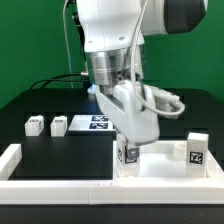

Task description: Assemble square table

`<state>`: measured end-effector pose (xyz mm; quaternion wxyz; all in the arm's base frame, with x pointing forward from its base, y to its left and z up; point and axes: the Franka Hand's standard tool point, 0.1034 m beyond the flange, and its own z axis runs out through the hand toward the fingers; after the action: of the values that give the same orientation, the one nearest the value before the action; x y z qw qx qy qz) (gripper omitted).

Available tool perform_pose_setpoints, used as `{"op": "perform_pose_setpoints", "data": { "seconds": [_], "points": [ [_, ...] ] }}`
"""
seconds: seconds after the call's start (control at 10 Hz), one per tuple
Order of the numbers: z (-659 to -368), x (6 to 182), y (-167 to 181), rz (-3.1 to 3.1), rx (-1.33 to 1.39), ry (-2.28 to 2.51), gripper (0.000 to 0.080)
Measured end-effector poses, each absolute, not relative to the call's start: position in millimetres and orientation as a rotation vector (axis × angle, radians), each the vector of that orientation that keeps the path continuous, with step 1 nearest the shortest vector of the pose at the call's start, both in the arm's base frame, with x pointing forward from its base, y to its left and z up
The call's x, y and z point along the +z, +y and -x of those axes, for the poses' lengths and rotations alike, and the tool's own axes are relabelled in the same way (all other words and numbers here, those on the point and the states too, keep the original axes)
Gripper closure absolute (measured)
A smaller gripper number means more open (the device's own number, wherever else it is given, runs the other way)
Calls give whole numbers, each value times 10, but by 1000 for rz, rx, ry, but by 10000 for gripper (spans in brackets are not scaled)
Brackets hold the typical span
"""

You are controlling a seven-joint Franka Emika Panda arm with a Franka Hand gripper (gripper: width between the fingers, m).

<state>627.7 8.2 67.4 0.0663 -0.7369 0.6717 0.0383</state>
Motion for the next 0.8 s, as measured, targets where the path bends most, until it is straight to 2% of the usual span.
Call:
{"op": "perform_pose_setpoints", "data": {
  "seconds": [0.3, 0.6, 0.7, 0.8],
  "points": [
    [-6279, 668, 108, 2009, 136, 2230, 506],
    [-6265, 651, 117, 2093, 116, 2154, 506],
    [-6229, 616, 150, 2241, 103, 2002, 332],
    [-6204, 588, 169, 2358, 84, 1861, 214]
  ]
}}
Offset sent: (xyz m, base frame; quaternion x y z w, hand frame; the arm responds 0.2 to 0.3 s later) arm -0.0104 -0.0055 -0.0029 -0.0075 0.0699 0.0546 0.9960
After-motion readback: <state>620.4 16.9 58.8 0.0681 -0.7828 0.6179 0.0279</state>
